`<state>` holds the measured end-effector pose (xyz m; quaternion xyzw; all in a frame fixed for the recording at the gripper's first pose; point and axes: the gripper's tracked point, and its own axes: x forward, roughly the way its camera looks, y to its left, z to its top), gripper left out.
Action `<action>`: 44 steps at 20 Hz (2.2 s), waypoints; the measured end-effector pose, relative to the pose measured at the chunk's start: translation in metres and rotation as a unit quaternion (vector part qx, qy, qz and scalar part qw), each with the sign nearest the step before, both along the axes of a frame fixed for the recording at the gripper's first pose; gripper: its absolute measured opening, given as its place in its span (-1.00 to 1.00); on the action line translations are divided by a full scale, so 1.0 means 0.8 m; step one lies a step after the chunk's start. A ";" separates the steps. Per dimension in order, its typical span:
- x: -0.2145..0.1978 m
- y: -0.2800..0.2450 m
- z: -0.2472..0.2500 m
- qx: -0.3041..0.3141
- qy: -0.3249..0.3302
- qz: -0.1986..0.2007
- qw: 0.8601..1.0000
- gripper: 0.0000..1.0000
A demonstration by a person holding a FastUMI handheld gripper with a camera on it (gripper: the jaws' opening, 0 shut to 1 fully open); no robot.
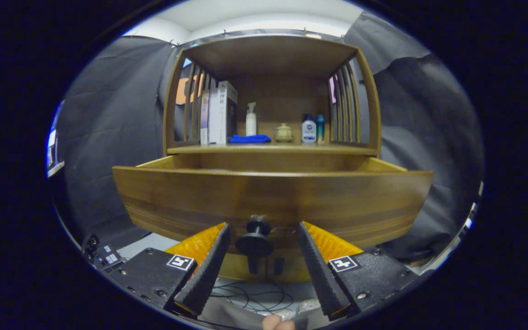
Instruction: Pull open the drawer, take out the items inside it, and place them on the countertop above the cabinet.
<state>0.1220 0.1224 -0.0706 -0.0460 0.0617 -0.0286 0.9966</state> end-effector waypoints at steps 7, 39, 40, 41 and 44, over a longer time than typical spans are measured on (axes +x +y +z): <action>-0.013 0.007 0.141 -0.042 -0.110 0.010 0.993 0.86; 0.147 -0.013 0.003 0.066 0.390 -0.030 0.918 0.48; 0.148 -0.011 0.001 0.066 0.393 -0.031 0.916 0.43; 0.148 -0.012 -0.002 0.067 0.397 -0.034 0.915 0.40; 0.150 -0.015 -0.005 0.045 0.404 -0.034 0.913 0.16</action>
